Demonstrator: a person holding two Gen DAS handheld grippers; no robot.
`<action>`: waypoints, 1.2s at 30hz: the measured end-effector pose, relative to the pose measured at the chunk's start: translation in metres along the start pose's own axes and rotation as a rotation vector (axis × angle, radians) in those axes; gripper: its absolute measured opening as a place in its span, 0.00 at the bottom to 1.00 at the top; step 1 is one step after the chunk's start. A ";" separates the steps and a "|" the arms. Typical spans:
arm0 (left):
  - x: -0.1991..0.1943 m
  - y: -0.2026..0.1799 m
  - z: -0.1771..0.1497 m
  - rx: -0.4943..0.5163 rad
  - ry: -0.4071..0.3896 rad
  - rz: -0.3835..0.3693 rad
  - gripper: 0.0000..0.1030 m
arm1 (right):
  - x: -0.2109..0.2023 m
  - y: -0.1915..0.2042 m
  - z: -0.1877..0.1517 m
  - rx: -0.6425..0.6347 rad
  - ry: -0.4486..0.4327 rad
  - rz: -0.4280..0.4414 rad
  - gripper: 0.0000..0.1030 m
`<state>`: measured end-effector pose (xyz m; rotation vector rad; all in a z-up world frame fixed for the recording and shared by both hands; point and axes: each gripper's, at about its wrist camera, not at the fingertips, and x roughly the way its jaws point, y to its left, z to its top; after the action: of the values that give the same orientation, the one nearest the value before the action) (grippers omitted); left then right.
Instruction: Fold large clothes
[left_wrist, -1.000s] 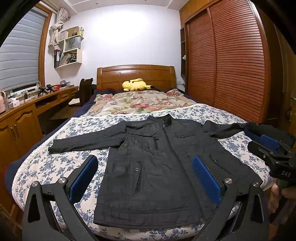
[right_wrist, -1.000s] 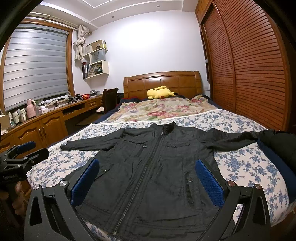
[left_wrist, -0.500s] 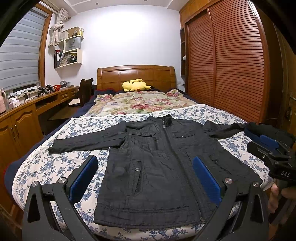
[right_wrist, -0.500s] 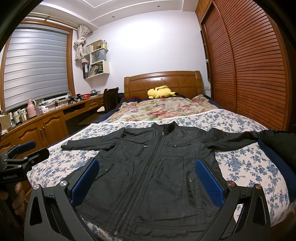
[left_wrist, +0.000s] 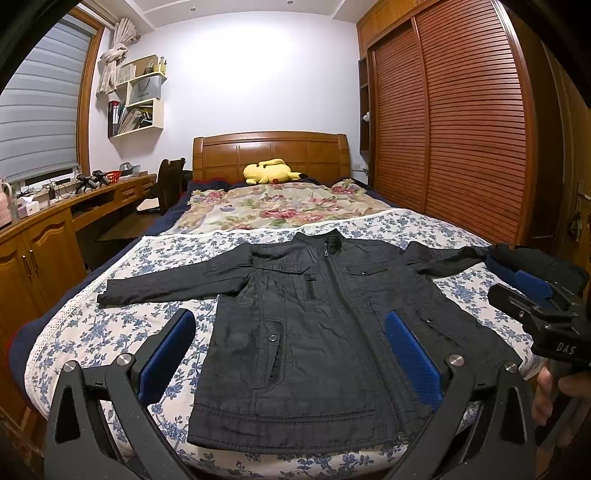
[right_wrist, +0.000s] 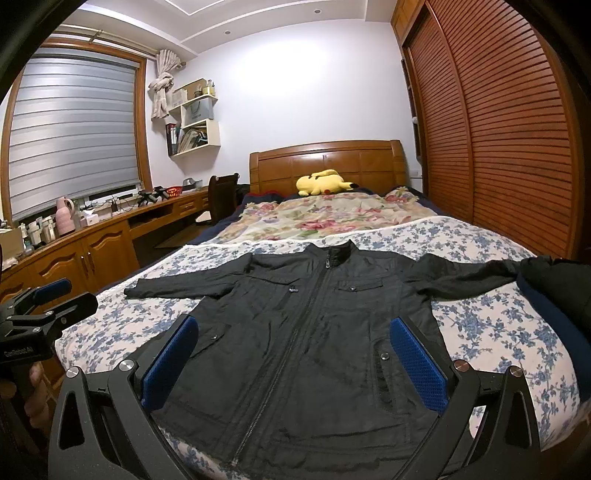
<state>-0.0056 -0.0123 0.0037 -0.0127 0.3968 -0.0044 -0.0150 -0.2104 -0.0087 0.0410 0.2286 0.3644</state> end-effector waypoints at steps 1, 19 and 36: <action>-0.001 0.001 0.000 0.000 0.000 0.000 1.00 | 0.000 0.000 0.000 0.001 0.000 0.000 1.00; -0.004 -0.001 0.002 0.001 -0.003 -0.002 1.00 | 0.000 0.001 0.000 0.004 -0.006 0.003 1.00; -0.002 0.005 0.000 -0.004 0.009 0.003 1.00 | 0.003 0.002 -0.001 -0.005 -0.004 0.009 1.00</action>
<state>-0.0074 -0.0075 0.0042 -0.0161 0.4061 -0.0011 -0.0135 -0.2072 -0.0099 0.0383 0.2233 0.3736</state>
